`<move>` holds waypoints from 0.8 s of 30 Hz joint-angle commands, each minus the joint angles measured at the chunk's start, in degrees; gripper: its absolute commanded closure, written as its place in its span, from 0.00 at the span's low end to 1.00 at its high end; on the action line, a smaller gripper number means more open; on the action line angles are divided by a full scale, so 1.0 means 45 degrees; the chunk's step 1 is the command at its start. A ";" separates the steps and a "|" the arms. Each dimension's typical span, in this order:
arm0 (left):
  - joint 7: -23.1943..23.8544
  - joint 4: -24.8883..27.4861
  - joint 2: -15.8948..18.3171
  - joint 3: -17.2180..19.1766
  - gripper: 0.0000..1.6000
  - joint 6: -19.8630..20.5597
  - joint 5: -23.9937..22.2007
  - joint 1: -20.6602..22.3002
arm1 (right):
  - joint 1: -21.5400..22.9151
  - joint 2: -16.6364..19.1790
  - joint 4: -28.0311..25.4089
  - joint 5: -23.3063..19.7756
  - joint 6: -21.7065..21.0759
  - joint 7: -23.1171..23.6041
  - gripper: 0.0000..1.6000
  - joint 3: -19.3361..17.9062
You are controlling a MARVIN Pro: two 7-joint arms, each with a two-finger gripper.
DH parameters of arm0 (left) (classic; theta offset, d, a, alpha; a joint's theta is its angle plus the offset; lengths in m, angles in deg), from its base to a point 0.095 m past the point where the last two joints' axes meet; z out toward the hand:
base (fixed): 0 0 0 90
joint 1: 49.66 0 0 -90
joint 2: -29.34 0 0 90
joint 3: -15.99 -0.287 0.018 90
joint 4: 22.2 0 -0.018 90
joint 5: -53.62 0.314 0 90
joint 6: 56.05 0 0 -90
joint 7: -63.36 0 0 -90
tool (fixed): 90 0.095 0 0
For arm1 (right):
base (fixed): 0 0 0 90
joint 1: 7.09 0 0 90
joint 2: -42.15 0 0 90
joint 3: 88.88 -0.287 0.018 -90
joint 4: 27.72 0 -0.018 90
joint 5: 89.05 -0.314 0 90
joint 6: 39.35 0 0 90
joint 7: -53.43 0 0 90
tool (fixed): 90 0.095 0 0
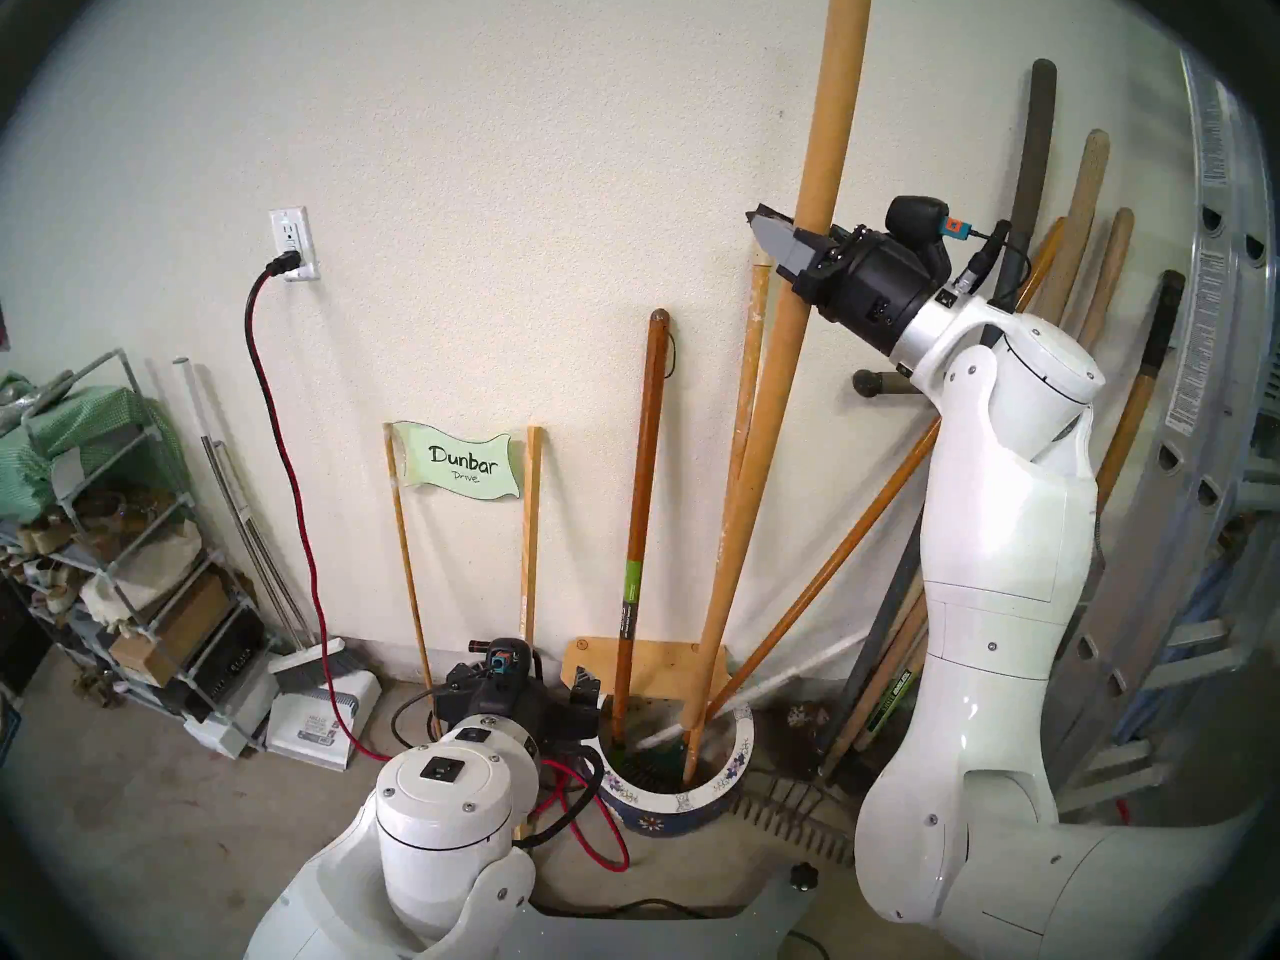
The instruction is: Put wooden sticks into the pot
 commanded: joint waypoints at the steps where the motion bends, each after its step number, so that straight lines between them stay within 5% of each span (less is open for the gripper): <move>1: -0.0121 0.0041 -0.0091 -0.0009 0.00 0.0134 0.0013 -0.0002 | -0.0443 -0.0054 -0.0140 -0.0032 0.0425 0.0037 1.00 -0.0197; 14: -0.0268 0.0009 -0.0141 -0.0071 0.00 0.0038 0.0018 -0.0001 | -0.1474 -0.0273 0.0224 0.0300 0.0484 0.0106 1.00 0.0065; 24: -0.0304 0.0009 -0.0108 -0.0098 0.00 0.0057 0.0019 0.0020 | -0.2268 -0.0539 0.0524 0.0783 0.1435 -0.0271 1.00 0.0144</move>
